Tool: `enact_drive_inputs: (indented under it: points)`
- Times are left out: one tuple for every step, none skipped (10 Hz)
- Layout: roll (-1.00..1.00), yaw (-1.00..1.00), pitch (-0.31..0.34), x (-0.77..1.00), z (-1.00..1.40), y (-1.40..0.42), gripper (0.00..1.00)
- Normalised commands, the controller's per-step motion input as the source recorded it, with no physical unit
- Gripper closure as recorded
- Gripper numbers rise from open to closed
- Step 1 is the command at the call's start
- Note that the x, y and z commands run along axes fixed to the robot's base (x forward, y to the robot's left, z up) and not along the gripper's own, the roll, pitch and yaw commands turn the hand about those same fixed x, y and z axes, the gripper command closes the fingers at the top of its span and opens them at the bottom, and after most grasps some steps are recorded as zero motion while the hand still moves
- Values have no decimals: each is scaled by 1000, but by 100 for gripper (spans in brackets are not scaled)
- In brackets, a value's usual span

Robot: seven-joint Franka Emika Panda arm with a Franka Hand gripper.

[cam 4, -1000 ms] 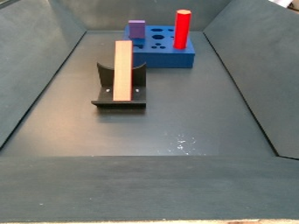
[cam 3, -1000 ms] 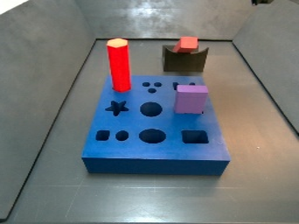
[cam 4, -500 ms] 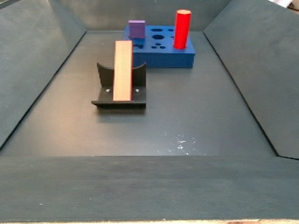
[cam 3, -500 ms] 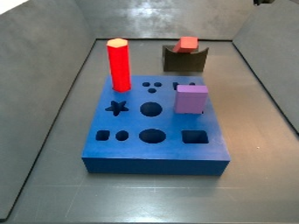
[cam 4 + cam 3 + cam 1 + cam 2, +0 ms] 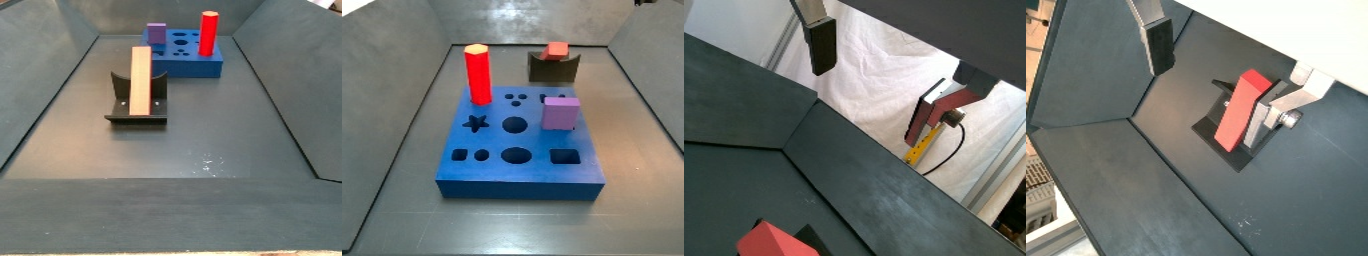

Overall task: Pick up the rectangle object. Move up. Place the rectangle object on the fixture. Regrasp the rectangle object. Move to above the board. Insert the rectangle object.
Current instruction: Regrasp the rectangle object.

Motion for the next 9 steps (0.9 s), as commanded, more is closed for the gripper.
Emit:
enact_drive_inputs:
  points:
    - [158,80,41,350,-28,-50,0]
    - [146,83,53,340,-29,-52,0]
    - [143,85,57,337,-29,-52,0]
    - [138,87,64,333,-30,-50,0]
    - [137,88,66,331,-30,-49,0]
    - [136,89,67,331,-29,-47,0]
    - [136,89,68,330,-29,-47,0]
    - [136,90,68,330,-28,-46,0]
    - [135,90,68,330,-28,-46,0]
